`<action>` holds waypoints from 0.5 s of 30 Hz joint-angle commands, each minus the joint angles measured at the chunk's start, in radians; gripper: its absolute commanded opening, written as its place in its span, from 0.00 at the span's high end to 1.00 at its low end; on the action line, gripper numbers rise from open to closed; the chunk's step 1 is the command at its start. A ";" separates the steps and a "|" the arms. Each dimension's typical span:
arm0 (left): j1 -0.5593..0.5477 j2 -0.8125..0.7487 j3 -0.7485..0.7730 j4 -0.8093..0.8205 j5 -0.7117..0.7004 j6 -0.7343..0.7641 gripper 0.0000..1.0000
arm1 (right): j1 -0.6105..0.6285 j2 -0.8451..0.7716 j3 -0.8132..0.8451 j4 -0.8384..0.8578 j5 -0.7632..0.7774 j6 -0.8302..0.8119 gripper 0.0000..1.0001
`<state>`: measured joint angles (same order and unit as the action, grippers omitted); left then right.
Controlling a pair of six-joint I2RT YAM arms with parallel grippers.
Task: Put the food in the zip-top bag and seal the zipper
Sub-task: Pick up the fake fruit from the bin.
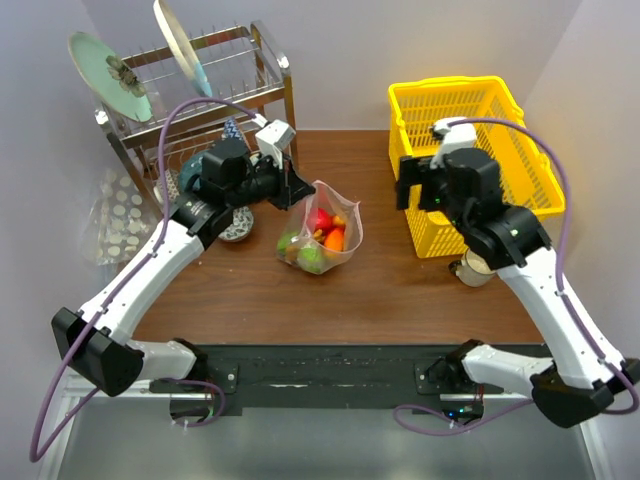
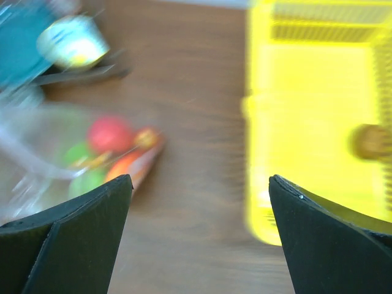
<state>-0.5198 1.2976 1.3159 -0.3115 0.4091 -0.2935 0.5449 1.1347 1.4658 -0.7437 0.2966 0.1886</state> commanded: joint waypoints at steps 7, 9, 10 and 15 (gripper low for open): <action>-0.002 -0.012 -0.069 0.095 0.051 0.033 1.00 | -0.356 0.085 0.011 0.053 0.174 -0.028 0.03; -0.003 -0.012 -0.092 0.107 0.063 0.031 1.00 | -0.414 0.138 0.019 0.064 0.161 -0.021 0.03; -0.003 -0.015 -0.101 0.112 0.066 0.027 1.00 | -0.431 0.155 0.019 0.067 0.161 -0.023 0.03; -0.003 -0.044 -0.190 0.208 0.100 -0.042 1.00 | -0.522 0.288 0.007 0.104 0.164 -0.052 0.04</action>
<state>-0.5198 1.2968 1.1931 -0.2218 0.4644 -0.2943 0.0776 1.3659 1.4651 -0.7025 0.4511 0.1642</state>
